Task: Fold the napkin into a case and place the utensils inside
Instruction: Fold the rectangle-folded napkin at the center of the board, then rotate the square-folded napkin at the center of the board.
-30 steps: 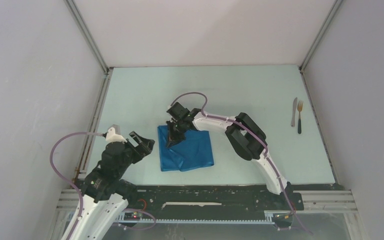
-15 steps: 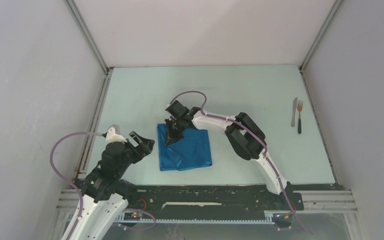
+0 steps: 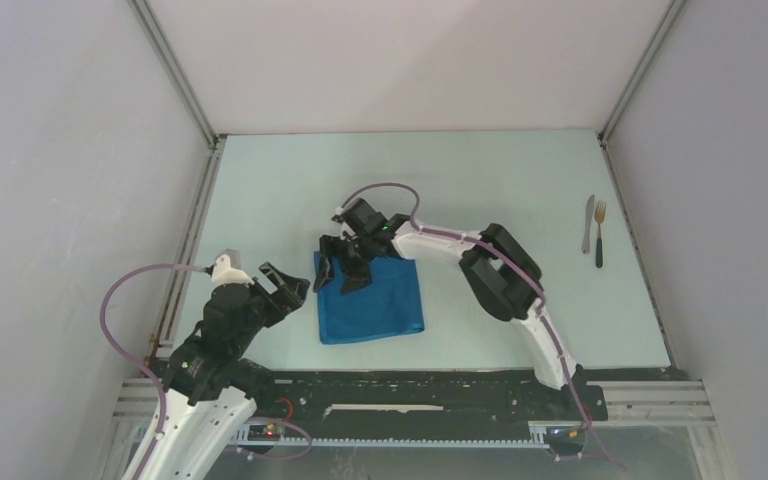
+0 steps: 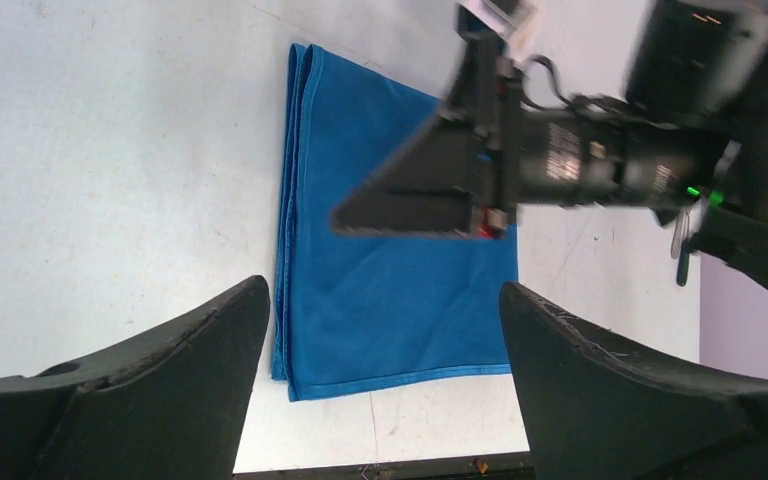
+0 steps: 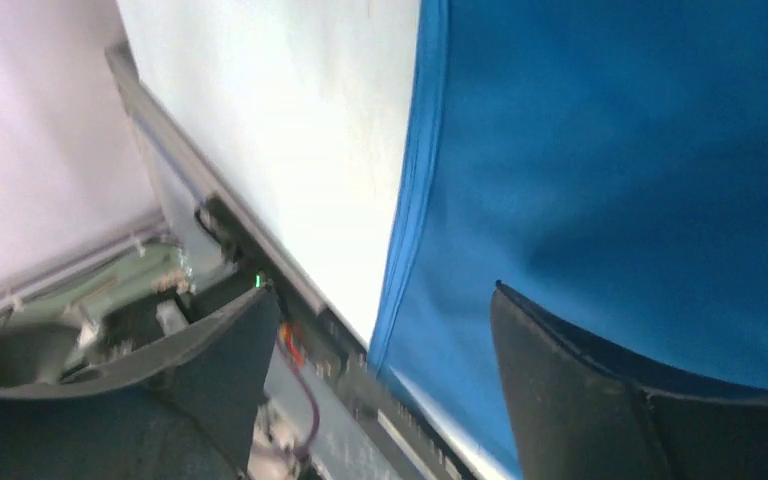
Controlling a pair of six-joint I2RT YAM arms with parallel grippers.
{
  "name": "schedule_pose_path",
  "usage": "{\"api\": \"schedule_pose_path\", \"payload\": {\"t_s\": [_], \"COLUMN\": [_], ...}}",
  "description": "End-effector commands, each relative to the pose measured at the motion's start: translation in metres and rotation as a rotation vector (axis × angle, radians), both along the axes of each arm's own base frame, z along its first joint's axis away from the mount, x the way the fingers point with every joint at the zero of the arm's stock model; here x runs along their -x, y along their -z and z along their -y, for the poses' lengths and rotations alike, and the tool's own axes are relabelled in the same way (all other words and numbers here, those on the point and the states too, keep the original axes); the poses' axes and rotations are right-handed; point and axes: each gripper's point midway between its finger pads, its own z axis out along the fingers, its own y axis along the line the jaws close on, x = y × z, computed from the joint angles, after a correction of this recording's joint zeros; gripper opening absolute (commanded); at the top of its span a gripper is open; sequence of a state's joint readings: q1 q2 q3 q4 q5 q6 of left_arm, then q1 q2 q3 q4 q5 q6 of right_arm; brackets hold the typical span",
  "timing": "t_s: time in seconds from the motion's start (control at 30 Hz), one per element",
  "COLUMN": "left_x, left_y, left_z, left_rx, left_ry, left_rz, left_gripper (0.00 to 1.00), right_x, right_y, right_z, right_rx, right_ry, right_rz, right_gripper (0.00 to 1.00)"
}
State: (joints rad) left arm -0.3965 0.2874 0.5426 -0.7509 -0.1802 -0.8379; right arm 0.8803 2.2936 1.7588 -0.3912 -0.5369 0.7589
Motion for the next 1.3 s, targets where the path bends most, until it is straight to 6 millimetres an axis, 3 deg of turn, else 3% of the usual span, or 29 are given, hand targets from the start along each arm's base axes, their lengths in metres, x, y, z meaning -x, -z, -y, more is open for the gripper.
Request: {"api": "schedule_pose_path", "payload": {"t_s": [0.0,0.07,0.13,0.2,0.3,0.33,0.47,0.57,0.7,0.87,1.07,1.17,1.27], "left_x": [-0.003,-0.003,-0.006,-0.008,-0.011,-0.009,-0.002,0.002,0.015,0.031,0.032,0.034,0.039], "left_y": [-0.010,-0.008,-0.002,0.018,0.044,0.054,0.079,0.089,0.104,0.130,0.137,0.138,0.138], "left_z": [-0.003,-0.001,0.002,0.010,0.028,0.030,0.033,0.031,0.032,0.041,0.047,0.044,0.044], "left_rx": [-0.004,-0.005,-0.005,-0.009,0.002,-0.008,-0.038,-0.063,-0.143,-0.120,-0.101,-0.118,-0.105], "left_ry": [-0.016,-0.011,0.000,0.028,0.098,0.109,0.129,0.119,0.116,0.131,0.170,0.165,0.167], "left_rz": [0.013,0.004,-0.016,-0.082,-0.196,-0.245,-0.349,-0.395,-0.471,-0.558,-0.541,-0.559,-0.559], "left_gripper": [0.92,0.92,0.94,0.93,0.88,0.86,0.78,0.84,0.88,0.73,0.65,0.54,0.52], "right_x": [0.007,0.016,0.027,0.043,0.045,0.043,0.066,0.086,0.094,0.083,0.075,0.075,0.075], "right_y": [-0.115,-0.101,-0.075,-0.056,-0.047,-0.044,-0.017,-0.016,-0.022,-0.017,0.004,0.012,0.017], "right_z": [0.033,0.062,0.080,0.086,0.111,0.126,0.214,0.245,0.244,0.228,0.215,0.213,0.214], "right_rx": [-0.237,-0.214,-0.201,-0.197,-0.142,-0.084,0.322,0.370,0.184,0.040,0.018,0.022,0.036], "right_ry": [-0.036,-0.031,-0.022,-0.022,0.062,0.092,0.124,0.170,0.258,0.306,0.306,0.299,0.298], "right_rz": [0.156,0.177,0.150,0.119,0.177,0.204,0.225,0.216,0.141,0.052,-0.017,-0.031,-0.033], "right_gripper": [0.88,0.91,0.89,0.85,0.84,0.84,0.84,0.85,0.89,0.85,0.75,0.73,0.73]}}
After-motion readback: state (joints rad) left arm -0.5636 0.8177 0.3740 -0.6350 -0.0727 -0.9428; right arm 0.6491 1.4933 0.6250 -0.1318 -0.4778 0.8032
